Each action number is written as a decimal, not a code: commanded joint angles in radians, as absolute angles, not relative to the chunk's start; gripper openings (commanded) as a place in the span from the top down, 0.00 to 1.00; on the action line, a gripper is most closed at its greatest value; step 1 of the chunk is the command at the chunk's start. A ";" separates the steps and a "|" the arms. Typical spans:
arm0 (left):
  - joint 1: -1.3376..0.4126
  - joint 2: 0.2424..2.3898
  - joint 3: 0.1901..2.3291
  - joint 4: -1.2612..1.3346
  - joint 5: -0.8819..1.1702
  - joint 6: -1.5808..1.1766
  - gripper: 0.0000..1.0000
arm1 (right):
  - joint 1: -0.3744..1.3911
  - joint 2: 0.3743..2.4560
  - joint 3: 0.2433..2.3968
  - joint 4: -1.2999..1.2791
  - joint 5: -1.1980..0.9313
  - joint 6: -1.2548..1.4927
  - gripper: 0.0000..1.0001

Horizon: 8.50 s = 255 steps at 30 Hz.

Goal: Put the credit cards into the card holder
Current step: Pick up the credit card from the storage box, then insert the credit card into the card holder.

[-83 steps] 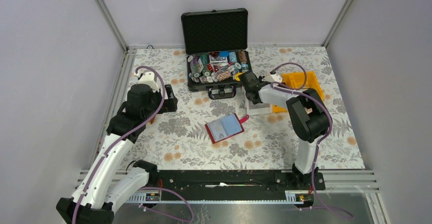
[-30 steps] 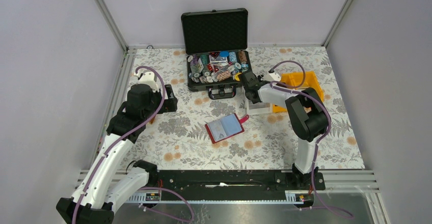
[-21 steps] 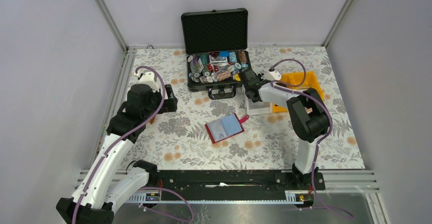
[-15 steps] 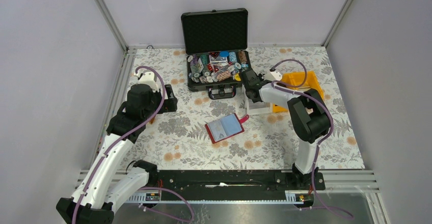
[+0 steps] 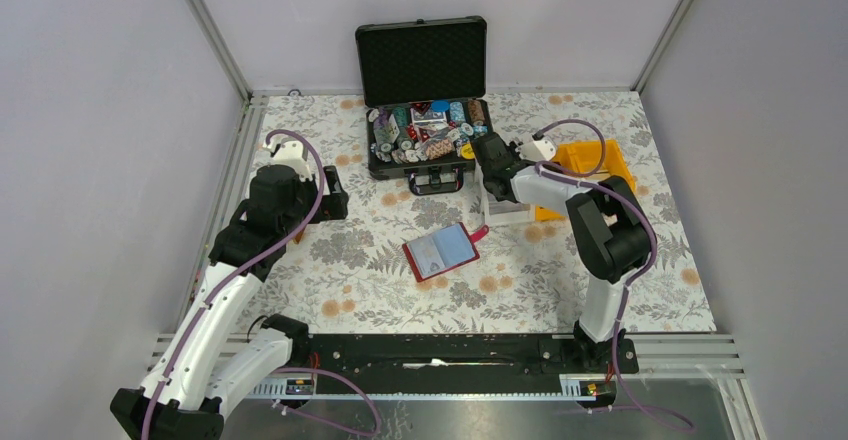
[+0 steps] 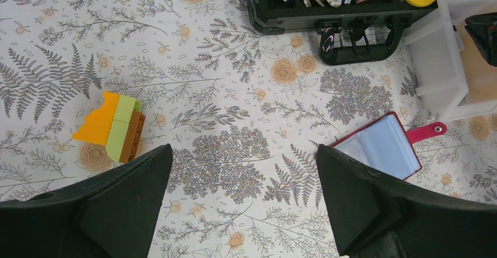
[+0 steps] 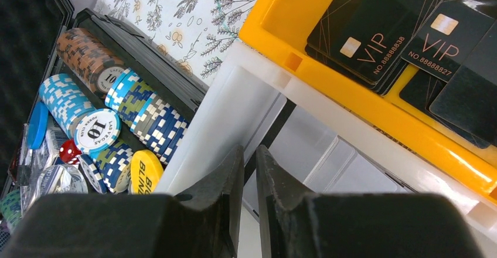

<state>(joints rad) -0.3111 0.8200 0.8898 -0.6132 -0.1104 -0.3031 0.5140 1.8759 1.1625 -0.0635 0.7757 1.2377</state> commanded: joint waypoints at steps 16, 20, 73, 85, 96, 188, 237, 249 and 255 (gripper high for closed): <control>-0.314 0.811 0.894 -0.600 -0.132 -0.289 0.01 | 0.507 1.942 1.194 -0.059 0.802 1.295 0.82; -0.314 0.809 0.894 -0.600 -0.132 -0.290 0.01 | 0.507 1.903 1.188 -0.125 0.802 1.384 0.85; -0.451 1.093 0.463 0.055 0.303 -0.893 0.11 | 0.544 1.223 0.778 0.057 -0.258 0.486 1.00; -0.480 1.280 0.425 0.169 0.317 -0.904 0.23 | 0.602 1.476 0.819 0.096 -0.403 0.468 1.00; -0.483 1.365 0.417 0.206 0.320 -0.902 0.32 | 0.604 1.553 0.754 0.226 -0.417 0.525 1.00; -0.497 1.453 0.392 0.197 0.288 -0.874 0.67 | 0.638 1.684 0.594 0.465 -0.426 0.667 1.00; -0.500 1.427 0.368 0.198 0.245 -0.903 1.00 | 0.833 1.635 0.527 0.486 -0.065 1.027 0.94; -0.500 1.404 0.364 0.183 0.236 -0.900 1.00 | 0.836 1.499 0.512 0.350 0.015 0.998 0.56; -0.499 1.401 0.364 0.181 0.235 -0.899 1.00 | 0.843 1.476 0.510 0.325 0.002 0.977 0.65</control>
<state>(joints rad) -0.4961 1.4086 0.3901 0.2501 0.2764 -0.9173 0.8295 1.5059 0.5175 0.3714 -0.0334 1.0046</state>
